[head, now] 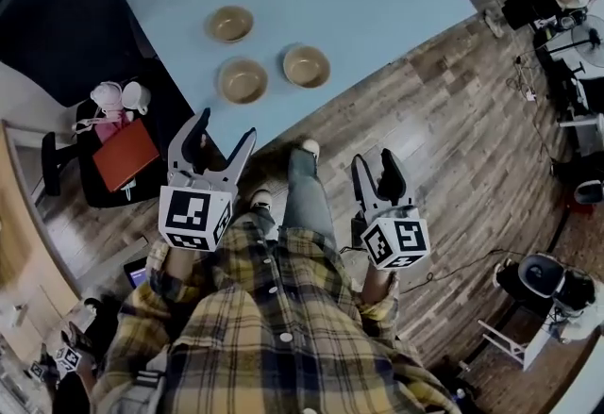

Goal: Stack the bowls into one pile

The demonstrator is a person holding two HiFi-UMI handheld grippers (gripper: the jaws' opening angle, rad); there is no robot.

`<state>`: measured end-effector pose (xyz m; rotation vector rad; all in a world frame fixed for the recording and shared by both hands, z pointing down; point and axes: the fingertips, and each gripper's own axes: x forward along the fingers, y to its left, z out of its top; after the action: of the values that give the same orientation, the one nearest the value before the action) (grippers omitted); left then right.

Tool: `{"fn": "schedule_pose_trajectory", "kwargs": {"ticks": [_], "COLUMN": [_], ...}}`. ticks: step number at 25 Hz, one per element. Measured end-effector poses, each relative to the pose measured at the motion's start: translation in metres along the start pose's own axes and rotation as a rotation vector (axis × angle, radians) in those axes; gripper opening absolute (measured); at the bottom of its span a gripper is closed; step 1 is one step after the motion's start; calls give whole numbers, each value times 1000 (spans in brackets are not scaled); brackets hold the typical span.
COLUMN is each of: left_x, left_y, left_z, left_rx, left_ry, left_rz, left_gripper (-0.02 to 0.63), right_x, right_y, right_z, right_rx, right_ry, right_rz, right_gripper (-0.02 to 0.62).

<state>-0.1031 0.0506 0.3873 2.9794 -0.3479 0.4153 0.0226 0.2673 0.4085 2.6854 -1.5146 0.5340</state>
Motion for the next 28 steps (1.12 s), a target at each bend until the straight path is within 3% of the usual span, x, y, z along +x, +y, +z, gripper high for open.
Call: {"fn": "schedule_pose_trajectory", "kwargs": {"ticks": [6, 18, 24, 28], "left_x": [33, 81, 87, 87], "left_y": [39, 100, 102, 100], "left_z": [7, 57, 57, 54], "left_rx": [-36, -145, -185, -200], "left_ry": [-13, -65, -67, -64], "left_rz": [136, 555, 712, 770], "left_gripper": [318, 305, 305, 305], "right_x": [84, 267, 310, 322], "right_y": [-14, -9, 3, 10], "right_z": [19, 107, 117, 116], "right_rx": [-45, -198, -240, -252], "right_ry": [20, 67, 93, 110], "right_rz": [133, 581, 756, 832], "right_gripper": [225, 225, 225, 225]}}
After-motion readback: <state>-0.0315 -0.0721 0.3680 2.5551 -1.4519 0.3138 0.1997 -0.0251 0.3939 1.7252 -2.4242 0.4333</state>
